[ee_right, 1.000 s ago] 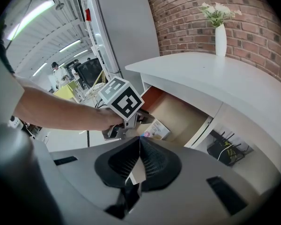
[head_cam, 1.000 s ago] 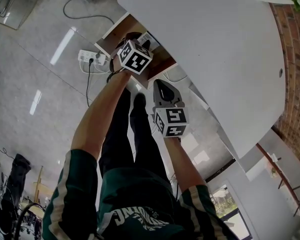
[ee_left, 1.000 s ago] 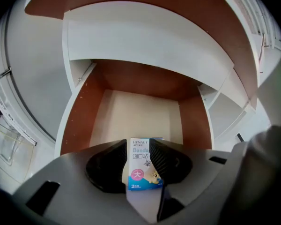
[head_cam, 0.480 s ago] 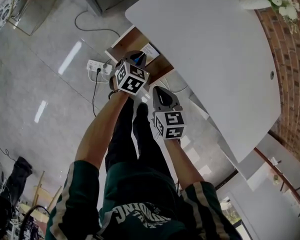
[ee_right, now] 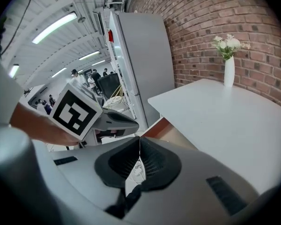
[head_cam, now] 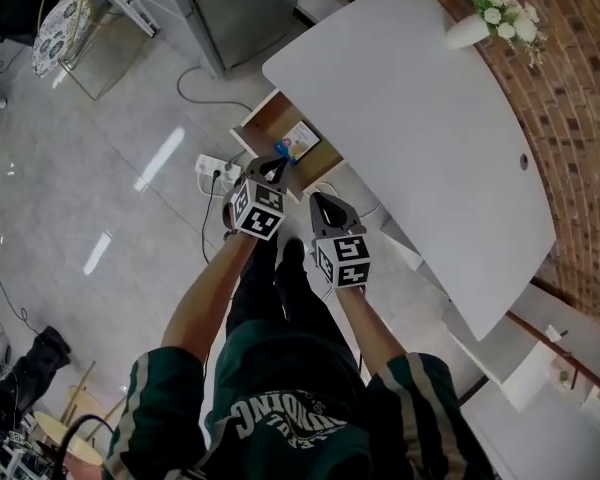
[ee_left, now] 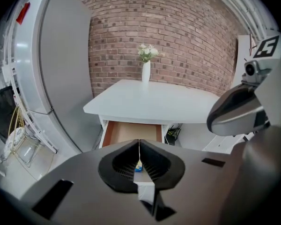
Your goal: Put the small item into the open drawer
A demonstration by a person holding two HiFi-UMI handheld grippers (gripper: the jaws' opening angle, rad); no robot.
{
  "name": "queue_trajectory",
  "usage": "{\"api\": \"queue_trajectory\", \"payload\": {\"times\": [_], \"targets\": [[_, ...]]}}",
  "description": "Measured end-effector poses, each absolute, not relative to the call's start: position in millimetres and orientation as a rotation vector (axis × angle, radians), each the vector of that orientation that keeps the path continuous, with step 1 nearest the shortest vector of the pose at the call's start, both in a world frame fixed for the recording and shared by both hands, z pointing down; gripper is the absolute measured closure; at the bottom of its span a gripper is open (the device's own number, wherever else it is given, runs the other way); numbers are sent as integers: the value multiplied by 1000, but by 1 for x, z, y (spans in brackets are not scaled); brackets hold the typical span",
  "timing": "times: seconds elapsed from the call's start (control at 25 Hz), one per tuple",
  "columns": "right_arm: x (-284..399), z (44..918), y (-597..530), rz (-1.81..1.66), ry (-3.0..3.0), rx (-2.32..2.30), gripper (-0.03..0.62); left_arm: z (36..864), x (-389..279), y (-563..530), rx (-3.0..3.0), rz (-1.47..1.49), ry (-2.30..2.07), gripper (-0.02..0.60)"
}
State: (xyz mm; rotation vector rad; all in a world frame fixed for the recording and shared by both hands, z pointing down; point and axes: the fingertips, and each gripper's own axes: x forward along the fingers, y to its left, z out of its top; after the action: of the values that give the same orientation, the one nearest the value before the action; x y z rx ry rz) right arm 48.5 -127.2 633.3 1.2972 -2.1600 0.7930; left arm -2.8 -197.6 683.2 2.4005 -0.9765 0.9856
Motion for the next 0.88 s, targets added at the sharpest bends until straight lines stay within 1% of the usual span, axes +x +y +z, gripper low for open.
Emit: {"api": "queue_trajectory", "payload": {"times": [0.32,0.88], "targets": [[50,562,-119,630,-2290,1278,569,598,-13,-178,2452,845,-1090,563],[65,452,-104,451,-2481,1350,569,475,-8,-142,2606,738,-1261,563]]}}
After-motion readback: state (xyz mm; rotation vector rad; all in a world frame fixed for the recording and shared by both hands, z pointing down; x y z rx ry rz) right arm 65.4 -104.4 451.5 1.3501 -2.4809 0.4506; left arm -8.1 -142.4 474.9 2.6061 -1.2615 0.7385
